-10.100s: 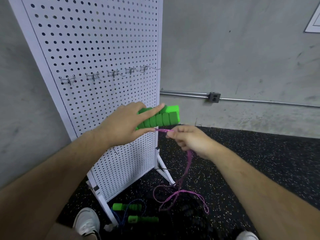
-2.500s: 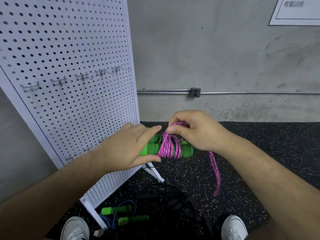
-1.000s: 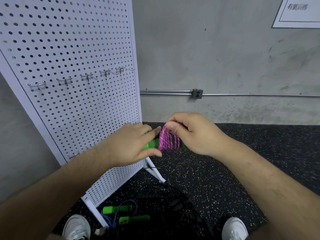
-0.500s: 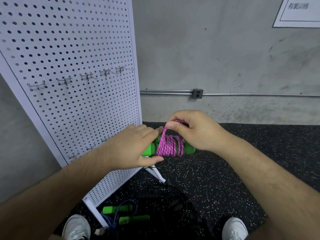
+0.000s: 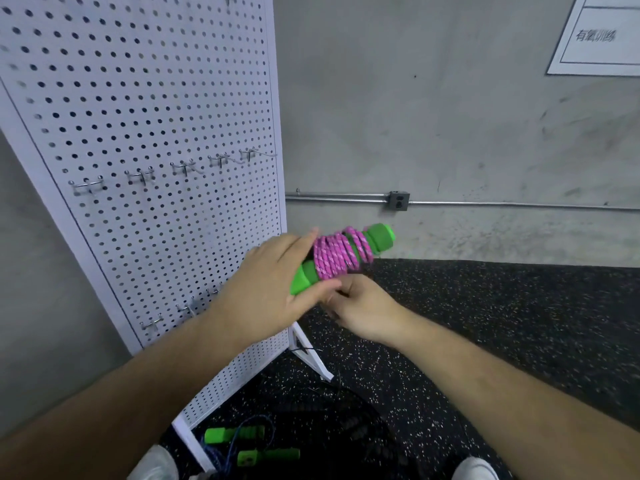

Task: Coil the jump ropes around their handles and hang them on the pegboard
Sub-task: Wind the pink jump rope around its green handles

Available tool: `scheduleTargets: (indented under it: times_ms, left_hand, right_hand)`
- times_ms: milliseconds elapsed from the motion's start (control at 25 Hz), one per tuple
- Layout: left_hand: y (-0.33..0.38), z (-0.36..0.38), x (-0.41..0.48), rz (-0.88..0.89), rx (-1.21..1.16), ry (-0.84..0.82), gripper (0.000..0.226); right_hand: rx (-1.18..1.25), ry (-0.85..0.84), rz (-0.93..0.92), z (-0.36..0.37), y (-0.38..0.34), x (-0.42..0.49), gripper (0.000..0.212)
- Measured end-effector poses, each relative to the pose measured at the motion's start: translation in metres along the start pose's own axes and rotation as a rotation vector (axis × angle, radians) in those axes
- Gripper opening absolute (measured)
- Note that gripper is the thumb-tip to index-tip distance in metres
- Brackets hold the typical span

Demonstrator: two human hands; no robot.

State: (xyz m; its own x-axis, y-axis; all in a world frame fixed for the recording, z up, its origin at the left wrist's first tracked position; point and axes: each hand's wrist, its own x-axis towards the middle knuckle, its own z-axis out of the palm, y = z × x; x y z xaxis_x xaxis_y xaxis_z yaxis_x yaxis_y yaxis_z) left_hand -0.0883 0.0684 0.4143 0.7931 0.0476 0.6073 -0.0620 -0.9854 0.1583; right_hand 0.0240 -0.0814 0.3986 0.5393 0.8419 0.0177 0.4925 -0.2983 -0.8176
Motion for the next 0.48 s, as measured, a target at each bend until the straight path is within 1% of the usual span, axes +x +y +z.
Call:
scheduleTargets:
  times_ms: [40, 120, 200, 240, 360, 400, 480]
  left_hand:
    - [-0.005, -0.001, 0.003, -0.105, -0.087, 0.009, 0.078]
    - [-0.009, -0.004, 0.008, -0.296, -0.325, 0.057, 0.061]
    - [-0.011, -0.003, 0.010, -0.449, -0.576, 0.137, 0.046]
    - [-0.009, -0.004, 0.011, -0.508, -0.687, 0.168, 0.042]
    - [-0.001, -0.007, 0.013, -0.594, -0.950, 0.197, 0.043]
    - [0.002, -0.009, 0.013, -0.590, -0.984, 0.187, 0.043]
    - [0.006, -0.012, 0.012, -0.543, -0.958, 0.141, 0.041]
  right_hand:
    - [-0.032, 0.063, -0.103, 0.011, -0.008, -0.001, 0.029]
    - [-0.179, 0.268, -0.288, 0.022, -0.016, -0.002, 0.024]
    - [-0.275, 0.476, -0.374, 0.024, -0.022, -0.004, 0.021]
    - [-0.242, 0.545, -0.400, 0.024, -0.025, -0.005, 0.018]
    - [-0.110, 0.637, -0.460, 0.026, -0.034, -0.011, 0.007]
    - [-0.085, 0.650, -0.480, 0.025, -0.035, -0.012, 0.005]
    - [-0.043, 0.653, -0.523, 0.024, -0.036, -0.010, 0.006]
